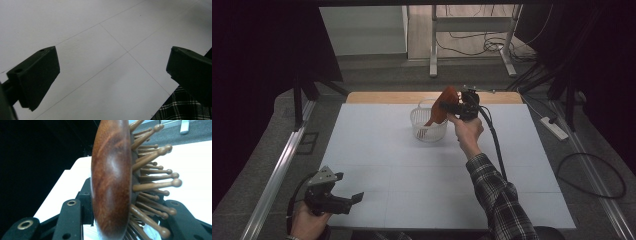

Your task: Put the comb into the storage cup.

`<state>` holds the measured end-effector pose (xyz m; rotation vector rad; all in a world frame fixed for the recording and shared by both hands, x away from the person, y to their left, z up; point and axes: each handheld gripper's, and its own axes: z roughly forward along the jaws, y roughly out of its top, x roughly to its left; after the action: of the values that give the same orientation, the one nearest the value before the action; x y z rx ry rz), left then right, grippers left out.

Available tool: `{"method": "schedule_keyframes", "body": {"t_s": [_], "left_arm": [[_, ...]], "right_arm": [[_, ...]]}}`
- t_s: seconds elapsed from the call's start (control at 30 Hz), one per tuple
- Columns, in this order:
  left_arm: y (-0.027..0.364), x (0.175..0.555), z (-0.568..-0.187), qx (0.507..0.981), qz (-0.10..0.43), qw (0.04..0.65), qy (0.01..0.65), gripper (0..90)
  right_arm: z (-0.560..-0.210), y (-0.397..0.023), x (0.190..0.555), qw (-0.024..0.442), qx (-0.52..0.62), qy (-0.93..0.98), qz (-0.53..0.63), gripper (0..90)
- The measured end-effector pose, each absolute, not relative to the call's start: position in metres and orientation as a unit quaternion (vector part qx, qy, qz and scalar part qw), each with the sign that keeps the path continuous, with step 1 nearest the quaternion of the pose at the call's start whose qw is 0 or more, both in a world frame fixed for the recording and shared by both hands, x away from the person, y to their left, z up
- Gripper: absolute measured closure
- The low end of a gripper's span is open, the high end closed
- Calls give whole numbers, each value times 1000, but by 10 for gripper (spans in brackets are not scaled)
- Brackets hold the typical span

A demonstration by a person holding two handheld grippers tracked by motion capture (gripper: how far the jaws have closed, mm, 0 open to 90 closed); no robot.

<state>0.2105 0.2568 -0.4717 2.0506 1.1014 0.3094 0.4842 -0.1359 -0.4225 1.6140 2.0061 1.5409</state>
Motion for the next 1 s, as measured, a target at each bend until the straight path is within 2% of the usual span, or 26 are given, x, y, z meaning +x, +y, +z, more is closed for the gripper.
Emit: {"method": "schedule_keyframes", "body": {"t_s": [0.5,1.0], "left_arm": [[255,211,-472,806,123,384,433,0],[255,211,-472,808,122,381,432,0]], "right_arm": [[-433,-147,487,67,558,654,505,434],[-436,-146,488,92,553,675,480,327]]}}
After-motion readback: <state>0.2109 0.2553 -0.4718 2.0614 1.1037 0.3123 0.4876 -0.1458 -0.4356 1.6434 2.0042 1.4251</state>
